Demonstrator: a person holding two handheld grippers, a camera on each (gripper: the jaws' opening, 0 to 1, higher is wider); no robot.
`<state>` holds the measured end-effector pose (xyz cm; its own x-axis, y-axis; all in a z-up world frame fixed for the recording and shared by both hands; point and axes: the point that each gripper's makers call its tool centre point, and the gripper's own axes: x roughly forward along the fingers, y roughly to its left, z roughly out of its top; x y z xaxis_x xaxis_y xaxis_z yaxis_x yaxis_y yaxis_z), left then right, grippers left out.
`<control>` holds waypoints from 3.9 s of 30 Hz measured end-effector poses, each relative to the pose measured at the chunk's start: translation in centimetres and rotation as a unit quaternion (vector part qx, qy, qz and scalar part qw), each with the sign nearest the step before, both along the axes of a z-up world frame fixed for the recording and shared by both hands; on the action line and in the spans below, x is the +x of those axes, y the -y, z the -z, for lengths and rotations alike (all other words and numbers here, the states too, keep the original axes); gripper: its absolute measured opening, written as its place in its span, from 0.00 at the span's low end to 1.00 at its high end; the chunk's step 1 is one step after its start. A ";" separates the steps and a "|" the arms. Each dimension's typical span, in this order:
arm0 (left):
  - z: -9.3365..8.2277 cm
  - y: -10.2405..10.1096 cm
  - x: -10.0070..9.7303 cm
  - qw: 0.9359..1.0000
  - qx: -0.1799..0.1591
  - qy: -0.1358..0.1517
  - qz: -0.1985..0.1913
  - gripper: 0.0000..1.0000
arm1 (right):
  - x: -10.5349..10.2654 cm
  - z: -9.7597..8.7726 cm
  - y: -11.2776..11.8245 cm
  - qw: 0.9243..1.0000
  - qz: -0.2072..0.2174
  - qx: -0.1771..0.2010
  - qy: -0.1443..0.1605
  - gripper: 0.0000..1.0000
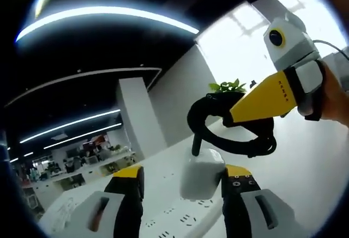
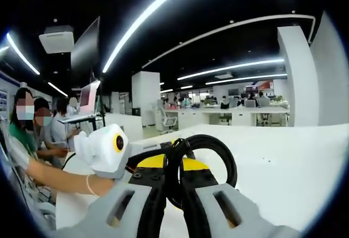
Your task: Straighten the power strip on the desk, plug the charger into it
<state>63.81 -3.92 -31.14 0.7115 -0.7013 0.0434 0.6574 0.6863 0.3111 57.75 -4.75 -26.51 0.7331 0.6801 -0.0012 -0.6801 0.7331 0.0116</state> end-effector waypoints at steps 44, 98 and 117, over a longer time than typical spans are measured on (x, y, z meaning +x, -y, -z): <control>2.9 2.0 -1.2 0.990 0.066 -0.054 0.111 0.25 | 1.0 1.5 0.0 1.000 0.006 -0.007 -0.025 0.06; 5.9 4.8 2.5 0.915 0.129 -0.160 0.346 0.24 | 6.3 3.8 1.8 0.995 0.051 -0.024 -0.087 0.07; 7.5 4.4 2.6 0.912 0.177 -0.142 0.342 0.24 | 6.0 5.2 1.1 0.995 0.045 -0.047 -0.074 0.11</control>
<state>66.43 -8.33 -38.64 0.0493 -0.9194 -0.3902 0.9826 -0.0254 0.1840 63.75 -5.88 -31.67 0.7780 0.6036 -0.1742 -0.6078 0.7934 0.0345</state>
